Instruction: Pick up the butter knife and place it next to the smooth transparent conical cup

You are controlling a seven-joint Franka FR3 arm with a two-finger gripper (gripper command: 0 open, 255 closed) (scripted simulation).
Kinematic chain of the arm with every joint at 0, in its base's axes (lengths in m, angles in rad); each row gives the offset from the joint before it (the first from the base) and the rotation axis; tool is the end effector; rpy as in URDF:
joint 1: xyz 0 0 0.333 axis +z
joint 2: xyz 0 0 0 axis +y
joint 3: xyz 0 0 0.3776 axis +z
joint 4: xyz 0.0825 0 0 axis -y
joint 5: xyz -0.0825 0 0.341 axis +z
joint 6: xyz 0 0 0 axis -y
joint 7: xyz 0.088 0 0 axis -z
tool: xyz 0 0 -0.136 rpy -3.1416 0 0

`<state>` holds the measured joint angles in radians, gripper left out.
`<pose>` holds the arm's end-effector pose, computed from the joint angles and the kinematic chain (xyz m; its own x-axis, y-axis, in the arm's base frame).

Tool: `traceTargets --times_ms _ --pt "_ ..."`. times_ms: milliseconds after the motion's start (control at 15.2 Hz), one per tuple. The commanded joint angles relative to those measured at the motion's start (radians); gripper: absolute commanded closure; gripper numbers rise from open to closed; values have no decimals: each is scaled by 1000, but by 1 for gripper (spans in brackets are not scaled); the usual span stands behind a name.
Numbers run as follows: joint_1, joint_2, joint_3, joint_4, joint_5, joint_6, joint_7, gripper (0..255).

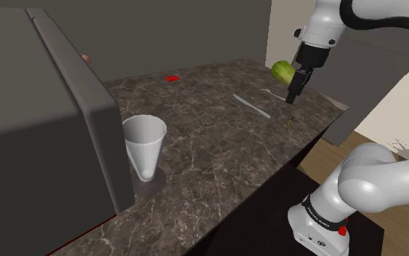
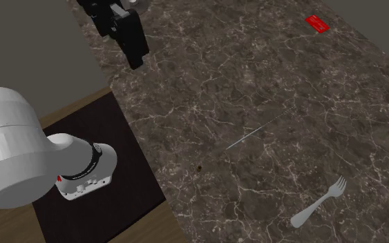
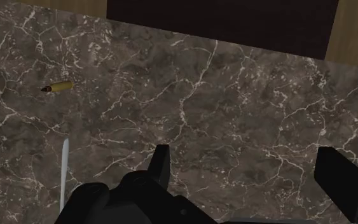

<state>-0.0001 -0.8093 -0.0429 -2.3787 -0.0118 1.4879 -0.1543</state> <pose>0.2009 -0.0157 0.5933 0.9890 0.1259 -0.0779 0.1238 -0.9918 -0.0316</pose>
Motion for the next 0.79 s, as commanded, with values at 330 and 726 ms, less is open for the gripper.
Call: traceTargets --times_ms 330,726 --pt "-30 120 -61 -15 -43 141 -40 0" --pt "-61 294 -134 9 -76 300 -86 0"
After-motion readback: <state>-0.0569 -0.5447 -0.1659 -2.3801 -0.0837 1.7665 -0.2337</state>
